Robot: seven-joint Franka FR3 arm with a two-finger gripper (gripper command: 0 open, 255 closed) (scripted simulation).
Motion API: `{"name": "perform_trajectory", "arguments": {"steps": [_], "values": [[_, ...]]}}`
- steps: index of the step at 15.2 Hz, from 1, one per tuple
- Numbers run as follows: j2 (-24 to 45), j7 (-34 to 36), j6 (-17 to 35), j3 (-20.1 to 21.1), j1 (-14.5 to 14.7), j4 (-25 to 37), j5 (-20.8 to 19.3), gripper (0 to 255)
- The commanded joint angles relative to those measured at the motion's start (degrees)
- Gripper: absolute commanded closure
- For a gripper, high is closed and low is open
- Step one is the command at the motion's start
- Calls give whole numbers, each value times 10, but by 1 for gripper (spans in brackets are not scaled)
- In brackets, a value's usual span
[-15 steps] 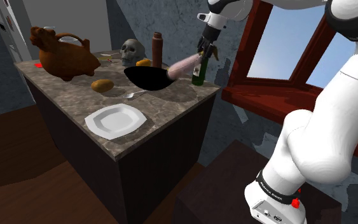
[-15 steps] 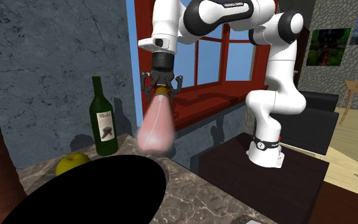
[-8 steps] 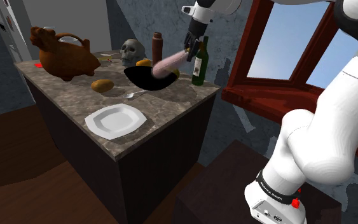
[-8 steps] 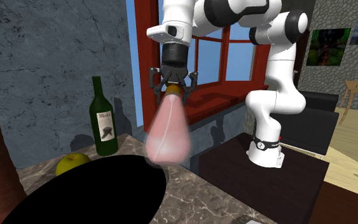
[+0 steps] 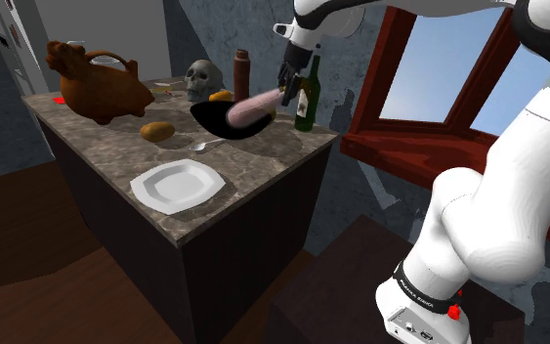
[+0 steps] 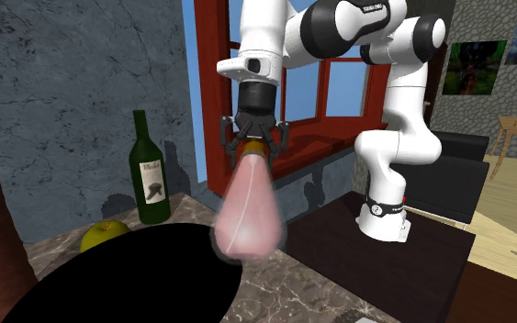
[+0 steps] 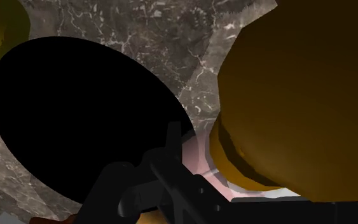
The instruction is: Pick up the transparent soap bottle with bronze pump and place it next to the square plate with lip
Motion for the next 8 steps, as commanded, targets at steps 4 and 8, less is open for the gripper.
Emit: {"name": "perform_trajectory", "arguments": {"steps": [4, 8], "values": [[6, -7, 38, -2, 0, -33, 6, 255], [14, -15, 68, -4, 0, -57, 14, 255]]}}
